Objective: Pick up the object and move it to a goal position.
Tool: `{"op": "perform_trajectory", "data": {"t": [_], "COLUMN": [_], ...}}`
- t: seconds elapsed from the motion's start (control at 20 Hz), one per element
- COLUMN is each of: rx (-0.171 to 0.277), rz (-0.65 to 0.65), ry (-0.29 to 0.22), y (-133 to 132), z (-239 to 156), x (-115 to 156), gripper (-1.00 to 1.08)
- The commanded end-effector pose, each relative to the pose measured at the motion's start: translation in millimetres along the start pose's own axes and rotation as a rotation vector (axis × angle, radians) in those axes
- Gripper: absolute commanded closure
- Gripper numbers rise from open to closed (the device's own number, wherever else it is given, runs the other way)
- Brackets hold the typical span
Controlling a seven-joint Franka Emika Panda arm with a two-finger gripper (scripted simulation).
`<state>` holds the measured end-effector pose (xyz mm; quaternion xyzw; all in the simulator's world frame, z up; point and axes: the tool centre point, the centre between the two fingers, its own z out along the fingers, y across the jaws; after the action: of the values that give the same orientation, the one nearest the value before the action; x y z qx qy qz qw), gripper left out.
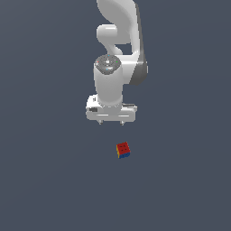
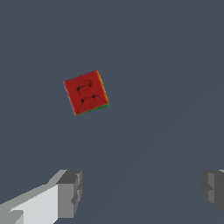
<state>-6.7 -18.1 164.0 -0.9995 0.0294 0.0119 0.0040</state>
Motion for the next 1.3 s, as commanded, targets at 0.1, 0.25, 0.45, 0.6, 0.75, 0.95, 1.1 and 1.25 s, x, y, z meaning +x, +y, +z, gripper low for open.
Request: {"op": "perform_trajectory", "data": {"t": [0.1,0.25,0.45,0.6,0.75,0.95,1.1,1.25], "rx": [-0.001,-0.009,-0.02,-0.022,-0.021,-0.022,-0.022,-0.022], "rz": [-0.004,-0.027,-0.06,-0.062,-0.064,-0.084,-0.11,-0.144], "ry": [0.001,0.004,0.009,0.01,0.01,0.011,0.012,0.013], "y": [-0.3,-1.7,-3.2,-2.8,-3.6,-7.7,-13.1,-20.5], "z": [0.0,0.0,-1.1,-2.0,-0.7,4.6,11.7,21.7], "x": [0.4,2.0,3.4,2.6,4.0,10.7,18.8,29.5], "gripper": [-0.92,-0.92,-0.92,-0.92,-0.92,-0.92,-0.92,-0.92]}}
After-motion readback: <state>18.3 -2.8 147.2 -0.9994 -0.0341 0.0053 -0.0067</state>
